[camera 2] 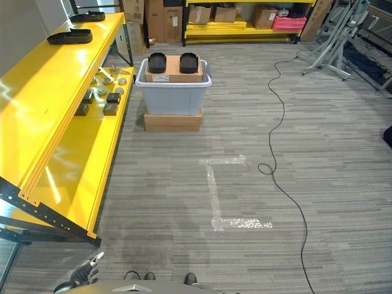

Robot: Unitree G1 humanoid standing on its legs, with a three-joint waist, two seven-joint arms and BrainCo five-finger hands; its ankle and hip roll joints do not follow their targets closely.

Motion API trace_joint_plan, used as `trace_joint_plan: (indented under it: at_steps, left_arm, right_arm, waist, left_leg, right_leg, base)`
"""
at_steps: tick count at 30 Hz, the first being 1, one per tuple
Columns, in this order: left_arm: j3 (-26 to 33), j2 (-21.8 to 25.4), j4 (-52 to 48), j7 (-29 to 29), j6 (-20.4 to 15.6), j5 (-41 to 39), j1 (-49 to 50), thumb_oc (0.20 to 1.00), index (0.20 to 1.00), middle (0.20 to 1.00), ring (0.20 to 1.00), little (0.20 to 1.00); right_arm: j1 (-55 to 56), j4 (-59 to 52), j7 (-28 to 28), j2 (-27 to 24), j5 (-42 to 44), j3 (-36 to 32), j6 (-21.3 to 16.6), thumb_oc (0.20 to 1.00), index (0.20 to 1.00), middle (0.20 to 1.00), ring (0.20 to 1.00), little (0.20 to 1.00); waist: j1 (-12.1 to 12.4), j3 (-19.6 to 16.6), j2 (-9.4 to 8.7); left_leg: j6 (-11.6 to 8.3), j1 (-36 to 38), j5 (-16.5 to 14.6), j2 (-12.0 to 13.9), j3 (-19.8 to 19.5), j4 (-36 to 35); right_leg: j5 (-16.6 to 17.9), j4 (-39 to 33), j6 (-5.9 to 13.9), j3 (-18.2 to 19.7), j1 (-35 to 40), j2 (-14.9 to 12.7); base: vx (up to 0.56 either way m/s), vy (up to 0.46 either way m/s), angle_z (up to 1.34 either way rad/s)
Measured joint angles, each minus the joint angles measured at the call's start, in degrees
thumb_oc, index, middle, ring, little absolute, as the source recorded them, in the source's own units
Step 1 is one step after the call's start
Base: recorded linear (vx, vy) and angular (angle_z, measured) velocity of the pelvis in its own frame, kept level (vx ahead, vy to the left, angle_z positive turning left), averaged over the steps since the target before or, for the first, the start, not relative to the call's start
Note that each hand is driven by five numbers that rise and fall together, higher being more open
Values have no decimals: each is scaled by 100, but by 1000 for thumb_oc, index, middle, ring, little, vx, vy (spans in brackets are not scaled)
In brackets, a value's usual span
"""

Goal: Move parts from the plastic box to the shelf.

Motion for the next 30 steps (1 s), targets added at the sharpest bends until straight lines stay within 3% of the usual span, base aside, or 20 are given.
trace_joint_plan:
  at_steps: [8,30]
  left_arm:
    - [-6,12,3,125,10,130,-7,1000,1000,1000,1000,1000]
    - [-6,4,172,614,603,242,-139,1000,1000,1000,1000,1000]
  right_arm:
    - [-2,13,0,-1,-4,3,13,1000,1000,1000,1000,1000]
    - [-126,232,-128,38,-6,48,466,1000,1000,1000,1000,1000]
  waist:
    - [-11,4,1]
    - [-18,-101,-26]
  left_leg:
    - [29,68,18,0,-4,1]
    - [-7,159,-7,0,-13,7]
  right_leg:
    - [-11,1,-6,-7,76,-1]
    - [-20,28,-11,-15,179,0]
  base:
    - [4,0,0]
    - [4,1,0]
